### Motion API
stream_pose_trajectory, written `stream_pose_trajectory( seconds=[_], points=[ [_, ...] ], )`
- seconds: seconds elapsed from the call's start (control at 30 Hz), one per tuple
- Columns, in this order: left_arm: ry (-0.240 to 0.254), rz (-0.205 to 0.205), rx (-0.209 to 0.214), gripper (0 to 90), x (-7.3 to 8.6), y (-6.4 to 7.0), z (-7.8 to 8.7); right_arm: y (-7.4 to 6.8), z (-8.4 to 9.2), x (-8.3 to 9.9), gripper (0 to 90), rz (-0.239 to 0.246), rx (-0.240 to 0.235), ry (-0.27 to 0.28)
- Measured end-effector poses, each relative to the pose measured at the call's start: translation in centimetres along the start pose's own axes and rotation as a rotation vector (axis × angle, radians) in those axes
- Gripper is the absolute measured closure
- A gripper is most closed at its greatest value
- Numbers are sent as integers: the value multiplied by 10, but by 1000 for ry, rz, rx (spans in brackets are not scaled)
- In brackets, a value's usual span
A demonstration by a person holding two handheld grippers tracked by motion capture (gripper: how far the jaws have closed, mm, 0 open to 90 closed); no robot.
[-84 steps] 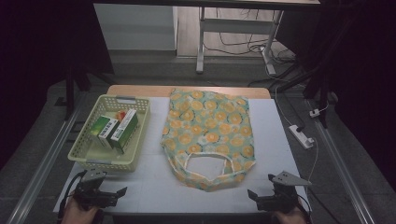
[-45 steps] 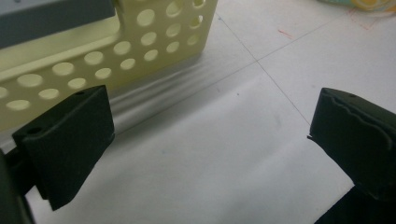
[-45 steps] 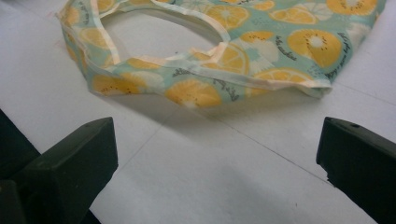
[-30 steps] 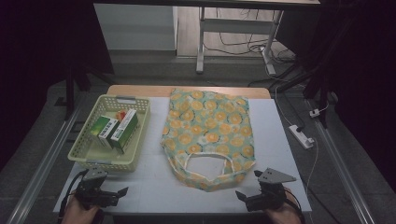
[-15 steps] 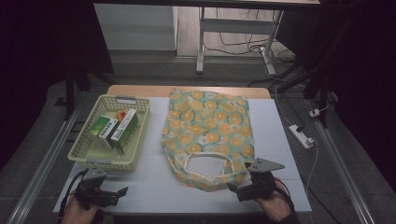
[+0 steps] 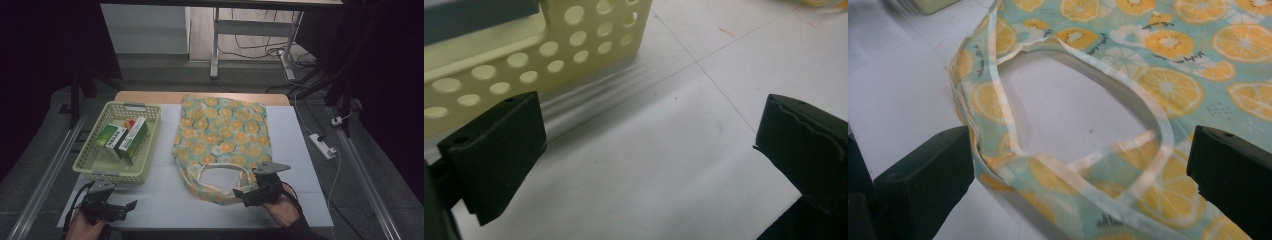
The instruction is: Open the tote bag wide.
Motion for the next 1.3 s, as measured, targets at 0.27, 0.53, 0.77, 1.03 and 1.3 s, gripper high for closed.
stream_pose_trajectory(
  seconds=[0.27, 0.53, 0.77, 1.03, 1.3],
  points=[
    [-2, 1, -1, 3, 0, 0, 0, -5, -19, -10, 0, 19, -17, -19],
    [0, 0, -1, 4, 0, 0, 0, -8, -37, -16, 0, 21, -37, -46],
    [3, 1, 4, 3, 0, 0, 0, -9, -57, -22, 0, 39, -41, -81],
    [4, 0, 9, 3, 0, 0, 1, -24, -80, -21, 0, 103, -65, -140],
    [3, -2, 10, 3, 0, 0, 1, -38, -85, -14, 0, 132, -103, -171]
  ],
)
Point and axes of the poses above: each handheld gripper's, and its own axes: z roughly backward along the jaws, x roughly out of its underside, y roughly to its right, the point moved 10 cm from there along -z, roughly forward along the jaws, and after that the axes turned 4 degrees about z, right-handed, at the moved point
